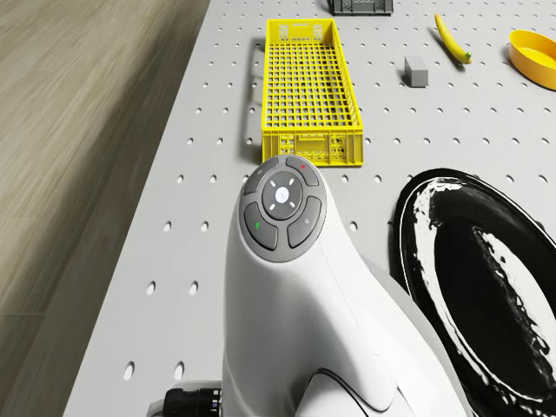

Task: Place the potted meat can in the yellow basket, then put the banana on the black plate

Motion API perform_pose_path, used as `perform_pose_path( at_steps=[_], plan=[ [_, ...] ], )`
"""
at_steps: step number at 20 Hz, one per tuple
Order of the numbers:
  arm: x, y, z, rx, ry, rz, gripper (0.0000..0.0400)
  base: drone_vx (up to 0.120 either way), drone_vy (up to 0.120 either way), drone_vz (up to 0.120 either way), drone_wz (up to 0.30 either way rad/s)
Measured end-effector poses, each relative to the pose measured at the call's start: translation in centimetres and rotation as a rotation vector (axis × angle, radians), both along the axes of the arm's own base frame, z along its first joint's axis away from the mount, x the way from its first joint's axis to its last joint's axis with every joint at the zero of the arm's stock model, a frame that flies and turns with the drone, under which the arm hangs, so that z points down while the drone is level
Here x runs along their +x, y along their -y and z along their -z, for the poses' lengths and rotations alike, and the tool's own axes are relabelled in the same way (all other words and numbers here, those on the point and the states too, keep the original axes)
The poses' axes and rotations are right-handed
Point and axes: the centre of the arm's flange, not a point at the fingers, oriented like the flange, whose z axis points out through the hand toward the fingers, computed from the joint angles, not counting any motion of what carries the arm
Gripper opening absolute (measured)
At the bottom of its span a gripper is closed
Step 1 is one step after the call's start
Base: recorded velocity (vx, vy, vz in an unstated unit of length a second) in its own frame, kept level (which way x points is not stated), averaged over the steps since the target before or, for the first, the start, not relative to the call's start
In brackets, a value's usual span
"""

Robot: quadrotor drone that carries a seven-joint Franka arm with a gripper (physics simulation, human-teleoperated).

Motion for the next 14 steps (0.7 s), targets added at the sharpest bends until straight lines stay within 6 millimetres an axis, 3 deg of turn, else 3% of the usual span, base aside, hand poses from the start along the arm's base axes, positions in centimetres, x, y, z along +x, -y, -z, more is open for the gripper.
perform_pose_path(
  at_steps=[5,10,14],
  plan=[
    [0.0,0.08,0.0,-0.008,0.0,0.0,0.04,0.12,-0.12,-0.12,0.0],
    [0.0,0.1,0.01,-0.011,0.0,0.0,0.04,0.12,-0.008,-0.12,0.0],
    [0.0,0.11,0.01,-0.012,-0.001,0.0,0.04,0.12,-0.09,-0.12,0.0]
  ],
)
